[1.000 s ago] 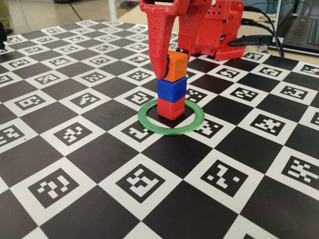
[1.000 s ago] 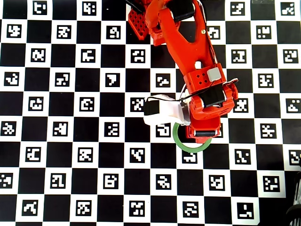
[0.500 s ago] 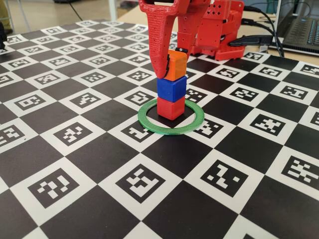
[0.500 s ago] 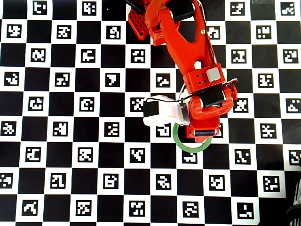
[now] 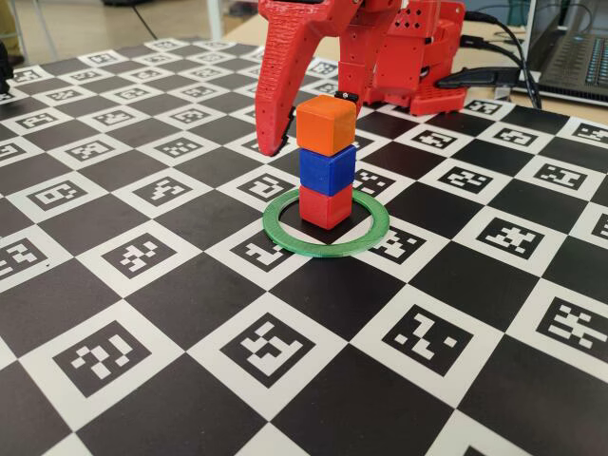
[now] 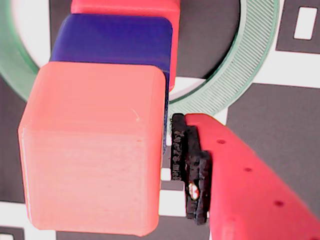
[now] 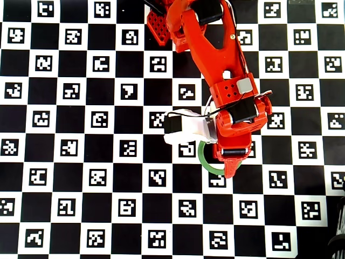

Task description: Grab the red cube then put it in the green circle then put the blue cube on top and finally the orange cube on top

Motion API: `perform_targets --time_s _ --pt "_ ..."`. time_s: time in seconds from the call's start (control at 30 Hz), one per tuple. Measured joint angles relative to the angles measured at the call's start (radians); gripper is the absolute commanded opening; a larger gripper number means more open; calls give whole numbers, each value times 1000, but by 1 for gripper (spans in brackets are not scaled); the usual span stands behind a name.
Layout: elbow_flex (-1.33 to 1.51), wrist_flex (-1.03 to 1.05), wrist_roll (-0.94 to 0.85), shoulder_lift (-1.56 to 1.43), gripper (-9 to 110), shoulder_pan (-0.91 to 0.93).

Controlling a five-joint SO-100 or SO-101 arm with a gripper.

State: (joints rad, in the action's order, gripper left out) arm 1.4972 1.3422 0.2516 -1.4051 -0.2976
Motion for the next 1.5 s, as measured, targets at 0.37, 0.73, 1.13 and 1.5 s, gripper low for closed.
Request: perform_targets --time_s 0.37,0.73,1.13,1.5 --pt "2 51 20 -114 51 -2" --pt "9 107 -35 -253 47 31" --pt "127 44 -176 -407 12 253" --pt "296 -43 -356 -509 -6 453"
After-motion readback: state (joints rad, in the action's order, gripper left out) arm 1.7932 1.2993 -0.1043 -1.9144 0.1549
